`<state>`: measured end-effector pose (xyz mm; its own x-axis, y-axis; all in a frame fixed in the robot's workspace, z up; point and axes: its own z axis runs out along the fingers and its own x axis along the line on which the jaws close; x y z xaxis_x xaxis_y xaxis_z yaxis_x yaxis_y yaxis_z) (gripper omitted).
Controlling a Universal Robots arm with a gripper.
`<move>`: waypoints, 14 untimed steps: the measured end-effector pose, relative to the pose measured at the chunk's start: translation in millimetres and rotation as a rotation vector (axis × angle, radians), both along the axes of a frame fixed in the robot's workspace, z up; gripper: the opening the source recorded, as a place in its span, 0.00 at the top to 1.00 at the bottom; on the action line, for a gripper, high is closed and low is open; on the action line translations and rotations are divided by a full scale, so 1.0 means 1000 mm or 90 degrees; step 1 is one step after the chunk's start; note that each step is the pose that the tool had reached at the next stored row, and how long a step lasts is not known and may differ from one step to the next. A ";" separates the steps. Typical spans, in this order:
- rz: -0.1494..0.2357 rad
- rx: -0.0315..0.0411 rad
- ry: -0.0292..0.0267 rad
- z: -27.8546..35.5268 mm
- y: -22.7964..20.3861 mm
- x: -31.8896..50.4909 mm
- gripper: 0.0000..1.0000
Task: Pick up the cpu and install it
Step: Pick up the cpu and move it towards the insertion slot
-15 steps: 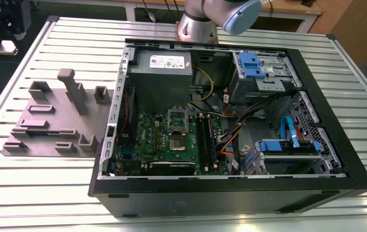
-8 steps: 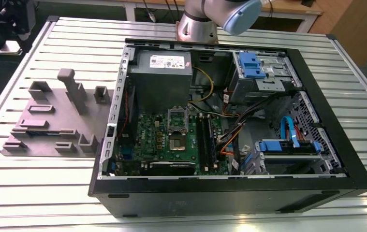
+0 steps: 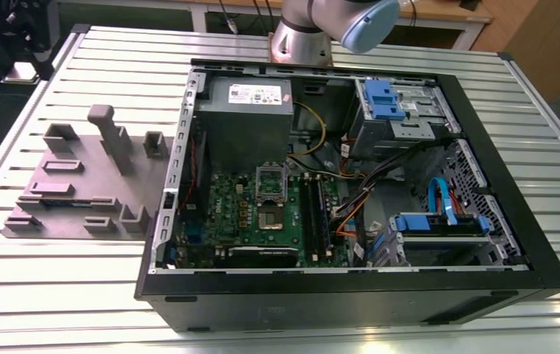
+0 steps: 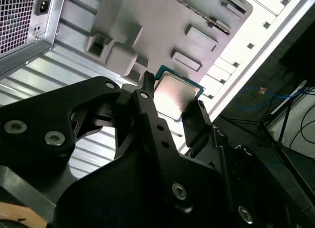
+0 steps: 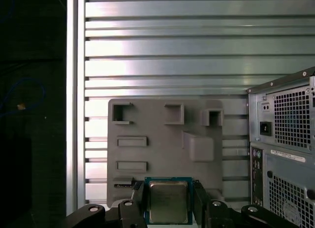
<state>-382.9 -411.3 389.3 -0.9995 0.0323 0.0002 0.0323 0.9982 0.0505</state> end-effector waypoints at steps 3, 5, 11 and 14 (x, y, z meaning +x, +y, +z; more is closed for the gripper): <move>0.000 0.0000 0.0000 0.0000 0.0000 0.0018 0.53; 0.000 0.0001 -0.0001 -0.0001 0.0000 0.0024 0.53; 0.000 0.0000 -0.0001 0.0000 -0.0001 0.0051 0.53; 0.000 0.0000 0.0000 0.0000 0.0000 0.0071 0.53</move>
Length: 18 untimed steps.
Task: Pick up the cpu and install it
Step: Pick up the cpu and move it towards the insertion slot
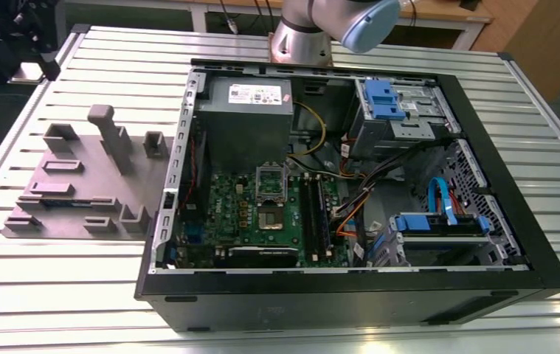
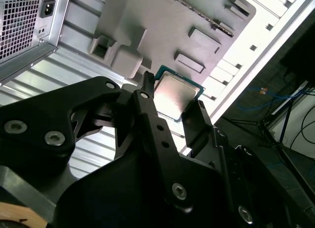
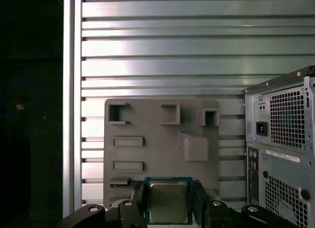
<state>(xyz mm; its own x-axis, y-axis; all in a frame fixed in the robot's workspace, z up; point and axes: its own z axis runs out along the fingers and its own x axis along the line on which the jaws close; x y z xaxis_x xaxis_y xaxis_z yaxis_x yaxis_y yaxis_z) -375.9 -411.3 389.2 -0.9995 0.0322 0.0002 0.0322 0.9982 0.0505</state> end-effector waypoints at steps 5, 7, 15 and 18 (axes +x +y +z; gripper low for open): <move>0.000 0.0000 0.0000 0.0000 0.0000 0.0037 0.53; 0.000 0.0000 0.0000 0.0000 0.0000 0.0053 0.53; 0.000 0.0000 0.0000 0.0000 0.0000 0.0130 0.53; 0.000 0.0000 0.0000 0.0000 0.0000 0.0172 0.53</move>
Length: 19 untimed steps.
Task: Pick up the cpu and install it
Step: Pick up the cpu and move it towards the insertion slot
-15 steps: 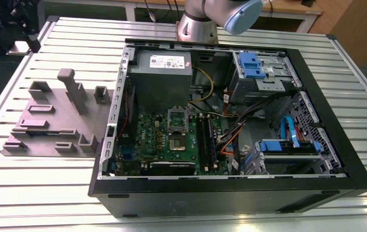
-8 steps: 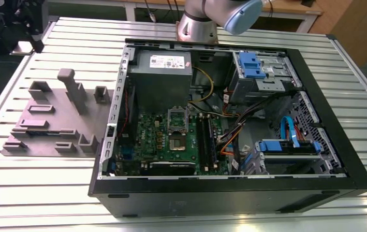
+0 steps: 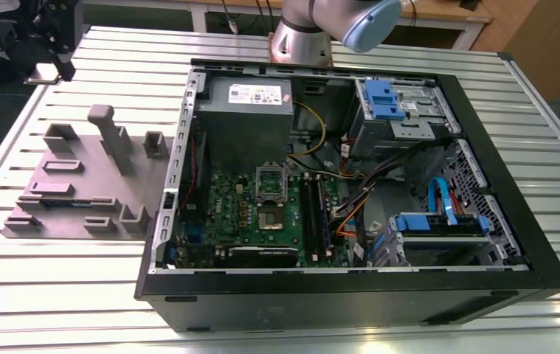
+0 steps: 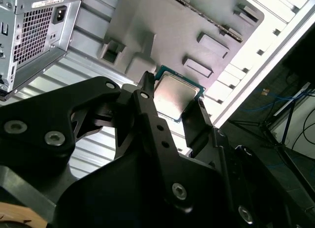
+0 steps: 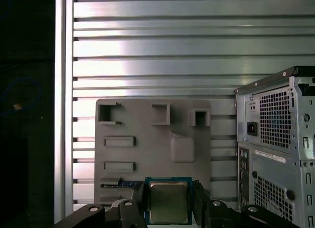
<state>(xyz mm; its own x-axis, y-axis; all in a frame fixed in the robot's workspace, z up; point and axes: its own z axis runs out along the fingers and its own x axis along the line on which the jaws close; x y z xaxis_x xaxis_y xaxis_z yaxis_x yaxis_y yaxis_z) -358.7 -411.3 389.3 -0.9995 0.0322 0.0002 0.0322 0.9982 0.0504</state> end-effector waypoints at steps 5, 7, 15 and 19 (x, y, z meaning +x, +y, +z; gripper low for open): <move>0.000 0.0001 0.0000 -0.0001 0.0000 0.0043 0.53; 0.000 0.0000 0.0000 0.0000 0.0000 0.0056 0.53; 0.000 0.0000 0.0000 0.0000 0.0000 0.0098 0.53; 0.000 0.0000 0.0000 0.0000 0.0000 0.0125 0.53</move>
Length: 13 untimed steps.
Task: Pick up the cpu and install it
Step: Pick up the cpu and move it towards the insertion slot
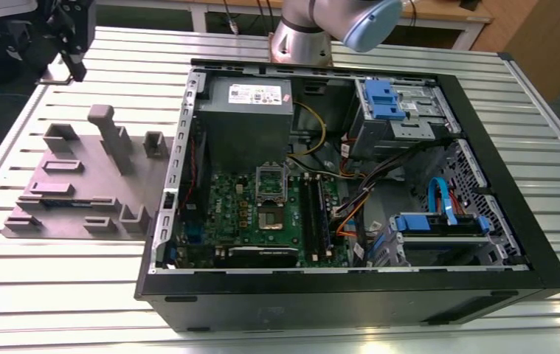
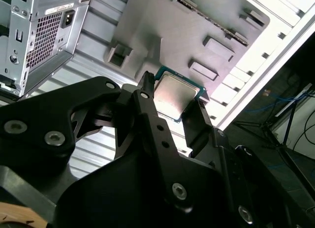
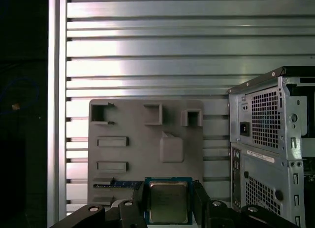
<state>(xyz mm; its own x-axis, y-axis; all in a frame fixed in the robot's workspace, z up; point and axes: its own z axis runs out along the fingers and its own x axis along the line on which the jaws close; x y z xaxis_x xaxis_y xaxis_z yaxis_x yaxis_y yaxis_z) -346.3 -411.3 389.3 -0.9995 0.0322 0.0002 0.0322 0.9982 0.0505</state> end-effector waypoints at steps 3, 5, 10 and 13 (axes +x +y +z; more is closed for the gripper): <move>0.000 0.0000 0.0000 0.0000 0.0000 0.0022 0.53; 0.000 0.0000 0.0000 0.0000 0.0000 0.0038 0.53; 0.000 0.0000 0.0000 0.0000 0.0000 0.0076 0.53; 0.000 0.0000 0.0000 0.0000 0.0000 0.0096 0.53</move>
